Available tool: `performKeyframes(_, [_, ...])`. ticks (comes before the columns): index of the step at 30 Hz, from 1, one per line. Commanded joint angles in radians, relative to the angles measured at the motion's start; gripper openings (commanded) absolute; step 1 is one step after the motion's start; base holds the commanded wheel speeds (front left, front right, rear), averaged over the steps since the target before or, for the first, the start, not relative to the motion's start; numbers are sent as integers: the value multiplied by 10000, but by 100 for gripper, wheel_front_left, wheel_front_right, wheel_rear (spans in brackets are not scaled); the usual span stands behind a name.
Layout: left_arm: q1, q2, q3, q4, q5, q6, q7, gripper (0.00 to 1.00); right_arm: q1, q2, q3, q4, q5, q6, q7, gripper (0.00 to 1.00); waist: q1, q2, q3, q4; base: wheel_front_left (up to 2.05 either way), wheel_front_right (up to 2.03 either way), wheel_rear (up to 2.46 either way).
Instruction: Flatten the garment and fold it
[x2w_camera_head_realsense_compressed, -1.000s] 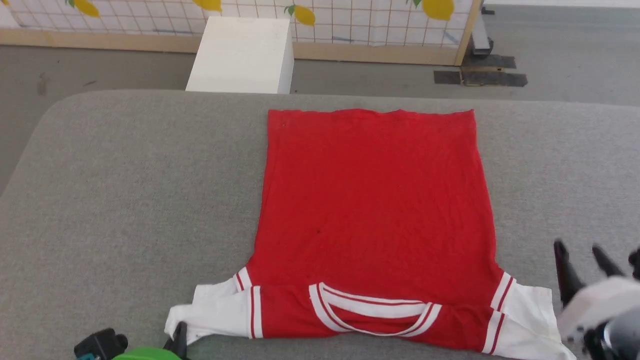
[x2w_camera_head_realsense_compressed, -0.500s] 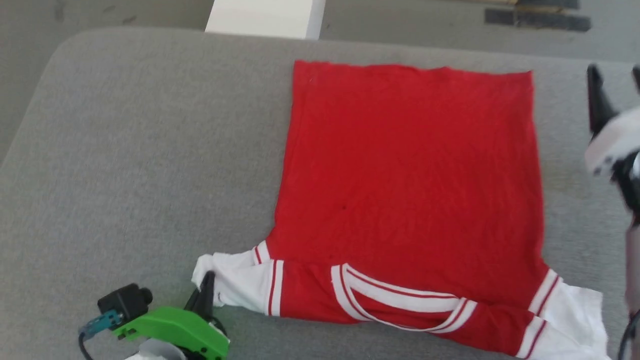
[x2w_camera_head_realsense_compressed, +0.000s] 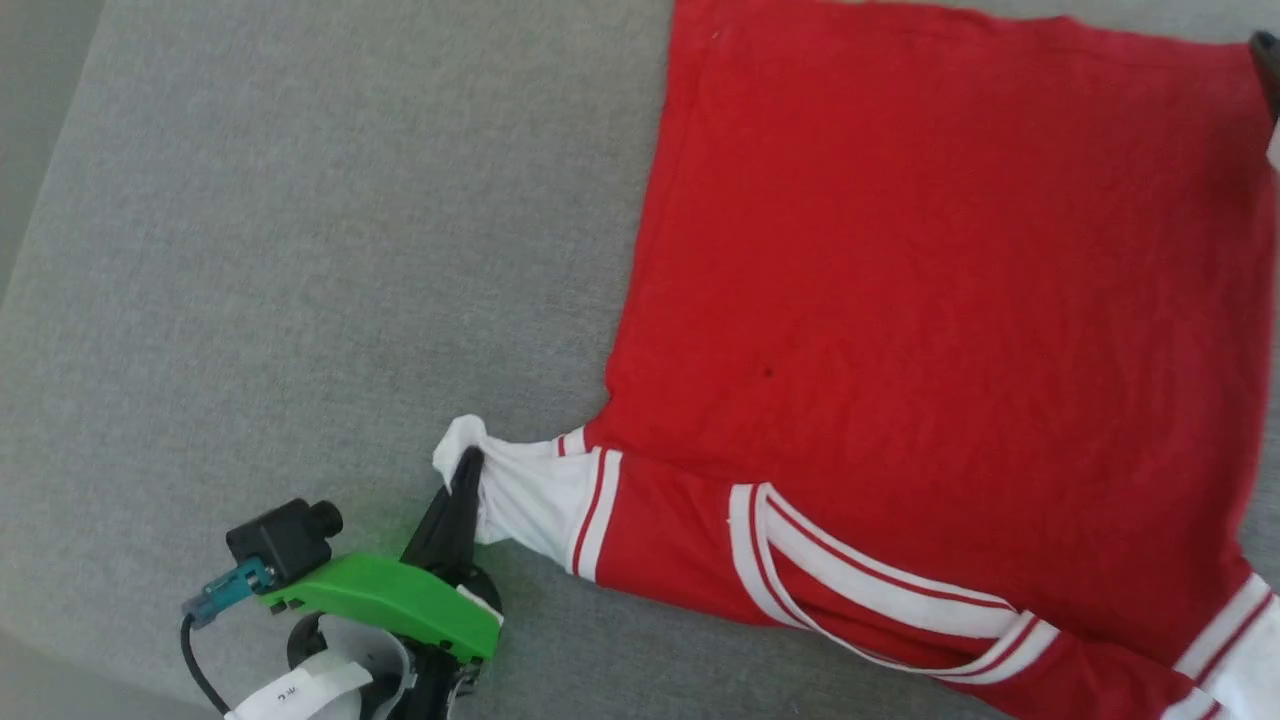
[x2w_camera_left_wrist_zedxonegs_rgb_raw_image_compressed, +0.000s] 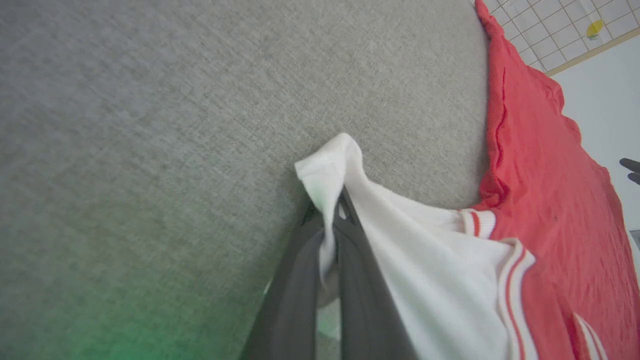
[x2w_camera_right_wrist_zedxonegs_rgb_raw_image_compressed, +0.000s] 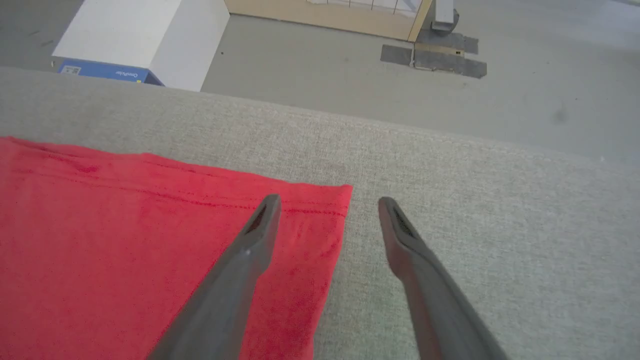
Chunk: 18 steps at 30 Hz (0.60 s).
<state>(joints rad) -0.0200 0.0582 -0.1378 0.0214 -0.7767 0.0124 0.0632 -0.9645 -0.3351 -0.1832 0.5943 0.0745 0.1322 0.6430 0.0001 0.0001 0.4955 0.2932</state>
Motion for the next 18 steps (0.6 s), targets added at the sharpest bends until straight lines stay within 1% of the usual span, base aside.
performKeyframes(1, [-73, -65, -75, 341, -61, 83, 66, 0, -221, -3, -121, 88, -180, -15, 493, 100, -1, -1, 557, 479, 0, 0, 0])
performKeyframes(5, [-153, -68, -192, 446, -95, 91, -38, 0, -460, 111, -625, 87, -773, -15, 1959, 100, -1, -1, 665, 492, 0, 0, 0])
performKeyframes(6, [-172, -69, -222, 474, -99, 93, -60, 0, -470, 165, -774, 26, -961, -15, 2321, 71, -1, -1, 673, 490, 0, 0, 0])
performKeyframes(7, [-184, -69, -244, 494, -102, 96, -74, 0, -468, 208, -862, -44, -1099, -15, 2585, 49, -1, -1, 675, 486, 0, 0, 0])
performKeyframes(8, [-199, -70, -273, 519, -105, 99, -88, 0, -445, 253, -932, -181, -1243, -15, 2803, 30, -1, -1, 664, 480, 0, 0, 0])
performKeyframes(9, [-206, -70, -297, 539, -100, 100, -95, 0, -409, 276, -955, -341, -1333, -15, 2828, 18, -1, -1, 645, 471, 0, 0, 0])
performKeyframes(10, [-216, -70, -324, 565, -98, 98, -102, 0, -325, 304, -1044, -536, -1408, -15, 2763, 0, -1, -1, 605, 463, 0, 0, 0])
performKeyframes(11, [-219, -70, -339, 585, -111, 85, -112, 0, -214, 337, -1101, -683, -1433, -15, 2640, 0, -1, -1, 551, 450, 0, 0, 0])
performKeyframes(12, [-213, -70, -353, 609, -133, 68, -119, 0, -55, 365, -1175, -953, -1443, -15, 2213, 0, -1, -1, 490, 434, 0, 0, 0])
performKeyframes(15, [-180, -62, -346, 682, -171, 57, -143, 0, 605, 535, -1416, -1627, -1333, -15, 198, 0, -1, -1, 208, 356, 0, 0, 0])
performKeyframes(16, [-153, -28, -327, 705, -167, 68, -148, 0, 901, 678, -1533, -1819, -1220, -15, -706, 0, -1, -1, 34, 288, 0, 0, 0])
performKeyframes(18, [-83, 77, -271, 699, -128, 124, -144, 0, 1473, 952, -1579, -2065, -1055, -15, -2169, 0, -1, -1, -251, 105, 0, 0, 0])
